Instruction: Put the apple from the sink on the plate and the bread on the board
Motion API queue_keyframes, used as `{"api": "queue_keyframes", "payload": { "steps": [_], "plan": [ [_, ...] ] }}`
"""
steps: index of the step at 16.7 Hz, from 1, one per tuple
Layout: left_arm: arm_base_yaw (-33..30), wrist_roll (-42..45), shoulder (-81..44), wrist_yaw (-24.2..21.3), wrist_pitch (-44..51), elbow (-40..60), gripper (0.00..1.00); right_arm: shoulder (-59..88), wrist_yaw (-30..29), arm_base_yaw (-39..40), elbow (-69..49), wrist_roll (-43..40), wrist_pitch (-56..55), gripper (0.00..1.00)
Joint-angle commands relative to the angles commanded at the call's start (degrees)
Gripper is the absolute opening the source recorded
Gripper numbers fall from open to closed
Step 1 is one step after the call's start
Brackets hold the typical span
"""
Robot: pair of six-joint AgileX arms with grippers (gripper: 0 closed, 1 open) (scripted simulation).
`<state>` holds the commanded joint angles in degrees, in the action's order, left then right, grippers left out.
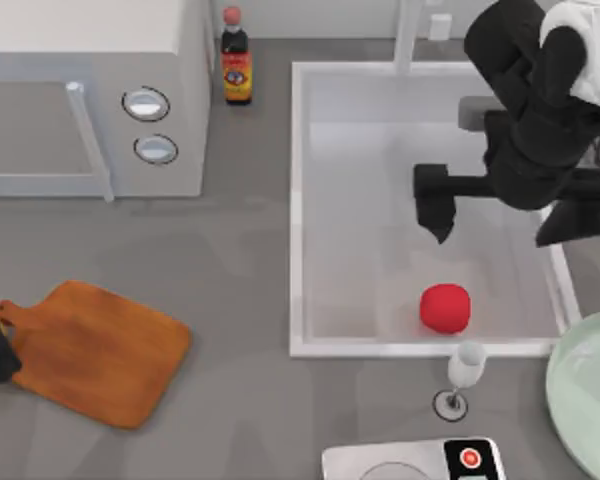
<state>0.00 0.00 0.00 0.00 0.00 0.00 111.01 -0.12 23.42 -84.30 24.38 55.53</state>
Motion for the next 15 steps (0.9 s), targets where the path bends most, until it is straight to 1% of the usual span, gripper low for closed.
{"api": "queue_keyframes", "payload": {
  "steps": [4,9,12,15],
  "plan": [
    [0.0,0.0,0.0,0.0,0.0,0.0,1.0,9.33,-0.01,1.99,-7.06,2.07,4.71,1.0],
    [0.0,0.0,0.0,0.0,0.0,0.0,1.0,10.36,-0.01,2.22,-7.86,2.31,5.26,1.0],
    [0.0,0.0,0.0,0.0,0.0,0.0,1.0,10.84,0.0,1.92,-7.27,2.25,4.25,1.0],
    [0.0,0.0,0.0,0.0,0.0,0.0,1.0,14.31,-0.04,2.0,-4.98,2.32,-1.36,1.0]
  ]
}}
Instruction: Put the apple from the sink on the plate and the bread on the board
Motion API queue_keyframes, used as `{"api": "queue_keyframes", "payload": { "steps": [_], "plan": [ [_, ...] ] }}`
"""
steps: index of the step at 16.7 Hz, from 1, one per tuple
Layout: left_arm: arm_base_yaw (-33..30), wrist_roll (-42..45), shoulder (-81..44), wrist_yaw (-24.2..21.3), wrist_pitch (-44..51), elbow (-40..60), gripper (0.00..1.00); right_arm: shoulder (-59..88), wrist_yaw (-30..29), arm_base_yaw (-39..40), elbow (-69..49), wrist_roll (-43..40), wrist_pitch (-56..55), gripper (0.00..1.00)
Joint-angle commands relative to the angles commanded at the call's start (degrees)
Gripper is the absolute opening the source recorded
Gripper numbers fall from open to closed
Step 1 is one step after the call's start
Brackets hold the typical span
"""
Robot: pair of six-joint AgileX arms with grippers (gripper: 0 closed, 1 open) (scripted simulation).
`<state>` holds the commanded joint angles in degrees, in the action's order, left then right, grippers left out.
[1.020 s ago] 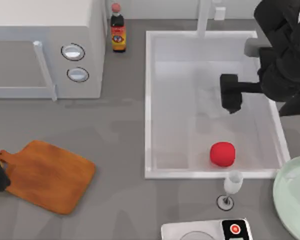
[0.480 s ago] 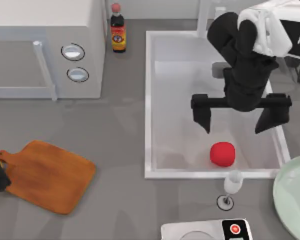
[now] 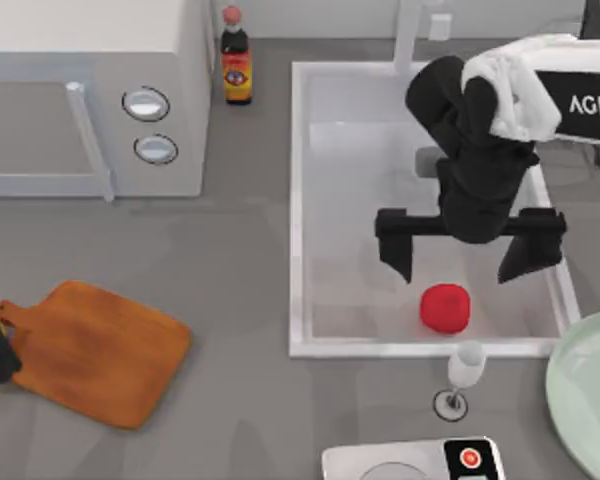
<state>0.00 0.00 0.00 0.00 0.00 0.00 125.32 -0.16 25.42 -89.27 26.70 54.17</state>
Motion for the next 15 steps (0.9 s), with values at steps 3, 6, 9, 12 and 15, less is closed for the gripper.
{"api": "queue_keyframes", "payload": {
  "steps": [3,6,9,12,15],
  "plan": [
    [0.0,0.0,0.0,0.0,0.0,0.0,1.0,5.17,-0.06,0.12,3.3,0.11,-9.18,1.0],
    [0.0,0.0,0.0,0.0,0.0,0.0,1.0,10.04,-0.11,0.23,6.47,0.21,-17.44,1.0],
    [0.0,0.0,0.0,0.0,0.0,0.0,1.0,12.48,-0.14,0.3,7.95,0.27,-20.65,1.0],
    [0.0,0.0,0.0,0.0,0.0,0.0,1.0,12.49,-0.14,0.3,7.96,0.27,-20.66,1.0],
    [0.0,0.0,0.0,0.0,0.0,0.0,1.0,12.49,-0.14,0.3,7.96,0.27,-20.66,0.77]
  ]
}}
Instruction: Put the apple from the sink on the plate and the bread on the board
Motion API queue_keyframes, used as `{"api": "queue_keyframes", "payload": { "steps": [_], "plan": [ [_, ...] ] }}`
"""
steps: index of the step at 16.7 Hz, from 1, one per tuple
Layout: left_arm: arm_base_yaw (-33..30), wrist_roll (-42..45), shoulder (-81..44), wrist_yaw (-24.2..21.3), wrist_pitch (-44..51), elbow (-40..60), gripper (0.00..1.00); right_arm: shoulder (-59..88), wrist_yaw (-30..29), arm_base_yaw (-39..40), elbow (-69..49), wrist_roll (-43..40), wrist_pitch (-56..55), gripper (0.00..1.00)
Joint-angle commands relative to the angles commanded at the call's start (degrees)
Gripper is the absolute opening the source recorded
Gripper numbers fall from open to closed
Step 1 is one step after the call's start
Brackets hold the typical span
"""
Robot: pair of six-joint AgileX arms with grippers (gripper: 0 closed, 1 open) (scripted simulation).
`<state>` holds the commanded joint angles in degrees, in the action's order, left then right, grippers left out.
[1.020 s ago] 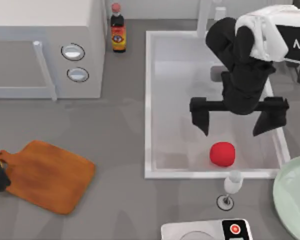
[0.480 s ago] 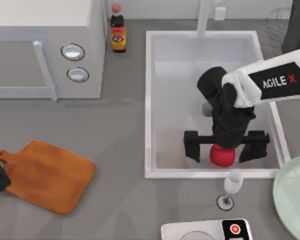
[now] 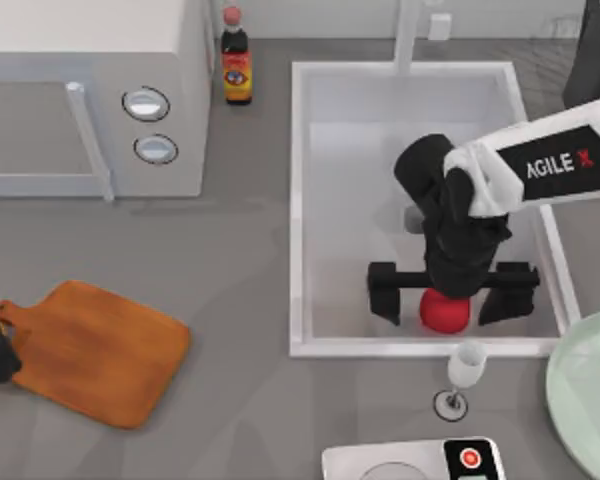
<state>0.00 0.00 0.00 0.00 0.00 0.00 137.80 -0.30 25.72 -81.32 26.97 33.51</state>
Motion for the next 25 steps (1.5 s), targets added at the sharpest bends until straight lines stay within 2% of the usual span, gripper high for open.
{"api": "queue_keyframes", "payload": {
  "steps": [10,18,22,25],
  "plan": [
    [0.0,0.0,0.0,0.0,0.0,0.0,1.0,0.0,0.0,0.0,0.0,0.0,0.0,0.02],
    [0.0,0.0,0.0,0.0,0.0,0.0,1.0,0.0,0.0,0.0,0.0,0.0,0.0,0.0],
    [0.0,0.0,0.0,0.0,0.0,0.0,1.0,-5.22,-1.19,-0.09,-2.07,-0.71,4.41,0.0],
    [0.0,0.0,0.0,0.0,0.0,0.0,1.0,-9.19,-1.15,-0.11,-4.76,-0.78,12.01,0.0]
  ]
}}
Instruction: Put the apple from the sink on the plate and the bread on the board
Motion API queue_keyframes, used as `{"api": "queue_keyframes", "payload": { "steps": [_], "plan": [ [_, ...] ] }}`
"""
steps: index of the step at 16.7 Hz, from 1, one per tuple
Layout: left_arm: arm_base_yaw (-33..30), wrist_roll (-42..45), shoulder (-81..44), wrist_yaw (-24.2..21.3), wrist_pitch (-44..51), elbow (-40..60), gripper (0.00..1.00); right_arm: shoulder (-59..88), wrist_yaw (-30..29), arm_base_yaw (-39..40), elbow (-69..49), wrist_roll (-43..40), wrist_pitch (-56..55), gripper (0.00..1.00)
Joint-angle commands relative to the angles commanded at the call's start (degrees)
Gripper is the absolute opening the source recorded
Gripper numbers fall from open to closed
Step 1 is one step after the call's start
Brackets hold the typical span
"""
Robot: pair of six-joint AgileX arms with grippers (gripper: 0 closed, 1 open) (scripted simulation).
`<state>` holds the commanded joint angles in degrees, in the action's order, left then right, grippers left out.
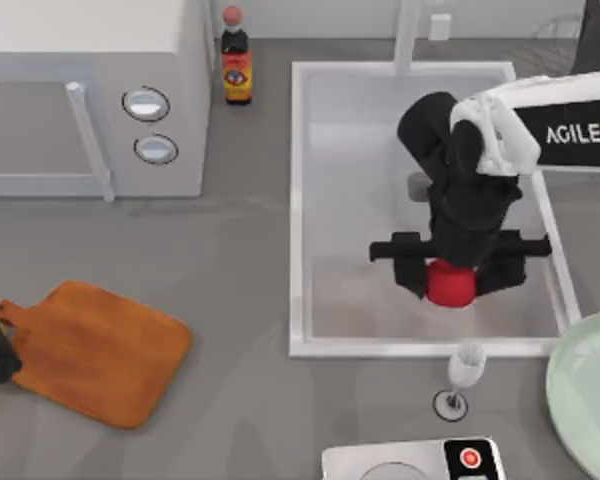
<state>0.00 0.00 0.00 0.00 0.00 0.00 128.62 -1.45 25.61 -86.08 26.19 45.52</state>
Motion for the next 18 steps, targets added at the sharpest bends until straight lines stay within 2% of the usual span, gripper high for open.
{"api": "queue_keyframes", "payload": {
  "steps": [4,11,18],
  "plan": [
    [0.0,0.0,0.0,0.0,0.0,0.0,1.0,-4.92,0.05,-0.05,-3.13,-0.1,7.64,0.0],
    [0.0,0.0,0.0,0.0,0.0,0.0,1.0,-6.75,0.02,-0.48,-3.52,-0.52,8.24,0.0],
    [0.0,0.0,0.0,0.0,0.0,0.0,1.0,-19.5,0.36,-5.85,3.39,-6.14,12.46,0.0]
  ]
}}
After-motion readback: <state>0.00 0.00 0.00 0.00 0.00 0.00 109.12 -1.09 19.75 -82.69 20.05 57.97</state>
